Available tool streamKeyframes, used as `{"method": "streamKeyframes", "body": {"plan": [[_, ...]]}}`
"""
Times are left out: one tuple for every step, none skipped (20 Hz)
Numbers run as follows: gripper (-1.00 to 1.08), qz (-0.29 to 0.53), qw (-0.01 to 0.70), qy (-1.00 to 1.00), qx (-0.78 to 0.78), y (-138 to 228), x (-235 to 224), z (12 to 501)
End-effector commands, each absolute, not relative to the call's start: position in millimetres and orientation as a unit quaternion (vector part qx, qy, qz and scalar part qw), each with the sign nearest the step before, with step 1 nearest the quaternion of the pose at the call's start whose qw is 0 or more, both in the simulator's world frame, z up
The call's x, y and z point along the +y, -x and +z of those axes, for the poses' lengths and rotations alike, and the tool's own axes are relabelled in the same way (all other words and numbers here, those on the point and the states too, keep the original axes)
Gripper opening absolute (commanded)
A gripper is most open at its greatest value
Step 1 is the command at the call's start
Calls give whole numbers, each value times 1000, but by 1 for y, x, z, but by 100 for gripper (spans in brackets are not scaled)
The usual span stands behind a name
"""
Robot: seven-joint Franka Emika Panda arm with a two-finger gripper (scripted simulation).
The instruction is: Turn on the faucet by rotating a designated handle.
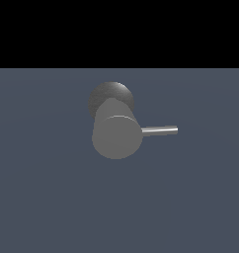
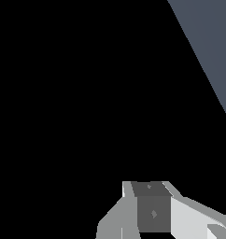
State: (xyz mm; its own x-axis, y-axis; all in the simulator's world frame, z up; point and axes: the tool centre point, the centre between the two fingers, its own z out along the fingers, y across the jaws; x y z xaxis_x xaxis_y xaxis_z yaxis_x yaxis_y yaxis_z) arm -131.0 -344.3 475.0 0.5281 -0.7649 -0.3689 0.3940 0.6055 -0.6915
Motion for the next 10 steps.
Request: {"method": "streamKeyframes", "body": {"plan": [[-100,-325,833,239,380,117,-349,435],[-100,-314,833,226,396,111,-349,419],[-100,-303,832,213,413,106,-348,402],[-100,-291,831,200,429,101,-347,385],[-100,-278,830,188,446,95,-344,368],[-100,-266,828,177,462,91,-341,351],[-100,-252,825,165,478,86,-337,333],[-100,-238,821,155,495,82,-332,316],[-100,-224,817,144,511,78,-327,298],[-100,-209,813,134,527,74,-320,280]]}}
